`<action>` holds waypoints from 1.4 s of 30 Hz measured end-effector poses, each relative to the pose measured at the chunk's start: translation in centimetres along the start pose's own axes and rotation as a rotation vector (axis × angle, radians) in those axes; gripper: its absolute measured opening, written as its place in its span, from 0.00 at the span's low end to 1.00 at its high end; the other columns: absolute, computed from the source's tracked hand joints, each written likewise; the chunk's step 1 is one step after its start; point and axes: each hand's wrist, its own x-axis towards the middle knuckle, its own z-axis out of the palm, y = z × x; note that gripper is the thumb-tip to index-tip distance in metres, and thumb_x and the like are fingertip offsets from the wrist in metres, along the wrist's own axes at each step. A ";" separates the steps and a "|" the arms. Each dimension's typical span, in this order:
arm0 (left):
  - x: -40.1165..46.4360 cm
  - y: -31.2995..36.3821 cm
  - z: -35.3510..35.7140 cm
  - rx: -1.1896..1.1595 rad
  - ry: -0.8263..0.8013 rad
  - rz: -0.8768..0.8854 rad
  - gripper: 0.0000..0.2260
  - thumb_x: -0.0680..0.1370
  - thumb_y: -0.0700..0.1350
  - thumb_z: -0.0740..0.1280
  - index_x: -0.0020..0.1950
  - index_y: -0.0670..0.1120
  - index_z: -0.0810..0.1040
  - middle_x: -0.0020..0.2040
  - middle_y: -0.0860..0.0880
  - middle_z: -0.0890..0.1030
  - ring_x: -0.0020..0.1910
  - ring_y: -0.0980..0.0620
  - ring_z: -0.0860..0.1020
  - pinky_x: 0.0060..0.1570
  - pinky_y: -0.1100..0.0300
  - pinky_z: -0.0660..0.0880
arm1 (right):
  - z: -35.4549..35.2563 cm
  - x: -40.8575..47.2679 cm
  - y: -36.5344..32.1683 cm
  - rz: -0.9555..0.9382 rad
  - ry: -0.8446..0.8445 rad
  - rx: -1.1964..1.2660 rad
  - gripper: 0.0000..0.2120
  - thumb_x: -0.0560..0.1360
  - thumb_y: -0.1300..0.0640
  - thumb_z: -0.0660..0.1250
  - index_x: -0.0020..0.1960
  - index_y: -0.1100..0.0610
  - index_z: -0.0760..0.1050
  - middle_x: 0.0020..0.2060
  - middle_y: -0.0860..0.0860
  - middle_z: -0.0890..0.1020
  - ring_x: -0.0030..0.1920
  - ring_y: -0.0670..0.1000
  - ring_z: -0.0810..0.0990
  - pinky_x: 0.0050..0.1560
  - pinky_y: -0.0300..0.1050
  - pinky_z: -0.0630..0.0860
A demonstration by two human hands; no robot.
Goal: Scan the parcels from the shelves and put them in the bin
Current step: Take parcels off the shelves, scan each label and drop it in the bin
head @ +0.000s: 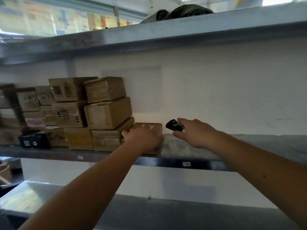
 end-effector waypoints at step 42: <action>1.3 -2.1 1.9 -0.911 0.021 -0.105 0.37 0.62 0.65 0.80 0.67 0.59 0.74 0.65 0.48 0.76 0.60 0.45 0.79 0.61 0.47 0.81 | 0.3 -3.2 -0.6 0.027 0.034 -0.025 0.26 0.81 0.31 0.55 0.71 0.44 0.69 0.49 0.52 0.76 0.46 0.53 0.77 0.42 0.49 0.73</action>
